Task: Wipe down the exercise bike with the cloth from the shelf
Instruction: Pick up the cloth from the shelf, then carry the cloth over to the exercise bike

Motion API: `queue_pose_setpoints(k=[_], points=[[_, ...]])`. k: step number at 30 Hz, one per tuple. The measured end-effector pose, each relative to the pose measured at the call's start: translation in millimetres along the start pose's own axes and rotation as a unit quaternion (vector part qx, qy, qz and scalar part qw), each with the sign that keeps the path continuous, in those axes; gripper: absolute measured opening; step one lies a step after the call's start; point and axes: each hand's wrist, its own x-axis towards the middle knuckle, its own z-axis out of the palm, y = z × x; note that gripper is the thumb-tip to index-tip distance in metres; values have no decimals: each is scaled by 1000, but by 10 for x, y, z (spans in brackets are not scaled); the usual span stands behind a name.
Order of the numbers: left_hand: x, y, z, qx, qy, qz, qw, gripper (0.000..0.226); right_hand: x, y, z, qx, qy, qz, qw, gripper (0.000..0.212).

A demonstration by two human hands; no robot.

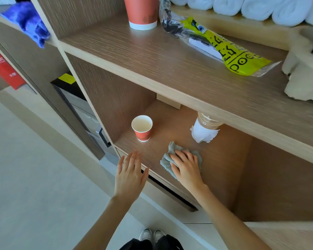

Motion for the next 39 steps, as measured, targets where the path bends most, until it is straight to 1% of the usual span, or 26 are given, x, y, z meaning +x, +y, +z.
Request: queue_pose_setpoints(k=[5, 10, 13, 18, 22, 24, 26, 30, 34, 39], points=[[-61, -81, -23, 3, 4, -13, 1000, 59, -21, -14, -17, -3, 27, -38, 999, 30], [-109, -153, -79, 3, 10, -37, 999, 60, 1, -46, -58, 35, 76, -58, 995, 37], [-124, -214, -139, 5, 27, -55, 998, 60, 85, -174, -168, 59, 109, -73, 990, 40], [-197, -361, -349, -10, 62, -112, 992, 60, 313, -557, -388, 125, 158, -130, 971, 32], [-411, -563, -569, -17, 103, -182, 978, 60, 523, -1022, -511, 186, 170, -179, 951, 22], [-586, -698, -676, -14, 121, -227, 966, 60, 614, -1288, -529, 221, 159, -215, 938, 19], [-788, -848, -772, -2, 137, -269, 953, 59, 696, -1577, -522, 246, 152, -252, 923, 22], [-1285, -1160, -941, 28, 162, -357, 919, 56, 792, -2252, -428, 305, 137, -333, 882, 20], [-1905, -1446, -1076, 74, 191, -451, 868, 53, 722, -3065, -268, 349, 81, -412, 838, 20], [-2769, -1720, -1204, 114, 203, -565, 792, 55, 379, -4127, -123, 397, 17, -498, 770, 24]])
